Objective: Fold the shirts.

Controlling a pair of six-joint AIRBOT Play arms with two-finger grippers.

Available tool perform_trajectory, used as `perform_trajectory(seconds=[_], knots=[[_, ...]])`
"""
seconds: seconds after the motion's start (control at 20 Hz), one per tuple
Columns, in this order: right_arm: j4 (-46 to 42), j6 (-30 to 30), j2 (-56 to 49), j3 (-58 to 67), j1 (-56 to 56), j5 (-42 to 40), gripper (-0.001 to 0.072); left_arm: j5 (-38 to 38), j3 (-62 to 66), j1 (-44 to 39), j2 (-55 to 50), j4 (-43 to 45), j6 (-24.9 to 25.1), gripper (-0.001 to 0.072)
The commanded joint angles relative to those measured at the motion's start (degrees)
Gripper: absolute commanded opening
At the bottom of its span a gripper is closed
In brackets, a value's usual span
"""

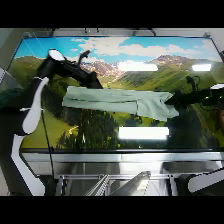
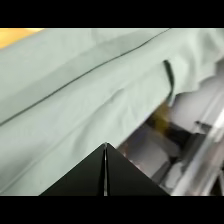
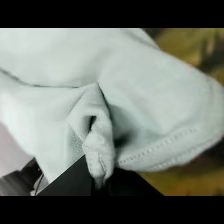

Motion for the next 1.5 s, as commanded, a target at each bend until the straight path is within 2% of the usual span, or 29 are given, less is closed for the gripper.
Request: perform_trajectory(seconds=[0.0,0.2,0.35,0.5,0.55,0.7,0.75,0.9,1.0,1.15,1.45], knots=[[-2.56,0.11,4.74,0.22,-3.52,7.19,0.0016,6.91,0.76,-10.21,-3.39,9.33,-4.48,0.0015],[-3.63,0.2,10.82,0.26,-10.03,12.02,0.0015,3.85,8.31,-16.94,-10.88,8.13,-7.93,0.0015],[-3.61,0.2,13.6,0.33,-13.86,13.2,0.0015,8.41,7.78,-19.3,-12.35,4.09,-9.38,0.0016],[-3.61,1.2,14.27,3.17,-17.29,16.17,0.0015,13.9,5.57,-19.3,-12.35,-10.62,-9.05,0.0016],[-3.63,2.27,14.32,4.74,-18.18,16.79,0.0015,13.97,5.84,-19.3,-12.31,-16.92,-6.88,0.0016],[-5.09,6.14,14.32,11.3,-19.23,19.71,0.0015,6.99,8.26,-18.82,-10.16,-45.27,7.78,0.0015],[-6.73,8.55,14.29,14.38,-19.26,20.7,0.0015,4.13,7.13,-17.88,-7.63,-51.01,10.75,0.0015],[-5.22,18.08,15.34,22.14,-17.66,21.84,0.0015,-4.63,0.33,-10.97,1.53,-51.87,13.64,0.0015],[-1.09,21.81,16.9,22.12,-11.98,21.46,0.0016,-7.78,-6.14,-5.38,8.0,-51.93,15.1,0.0014],[-1.25,28.11,16.85,21.99,2.08,17.66,0.0016,-12.0,-15.26,2.54,16.33,-51.98,16.98,0.0015],[-13.31,48.85,9.86,21.94,34.18,0.7,0.0018,-18.18,-30.45,11.96,26.36,-52.13,22.73,0.0016]])
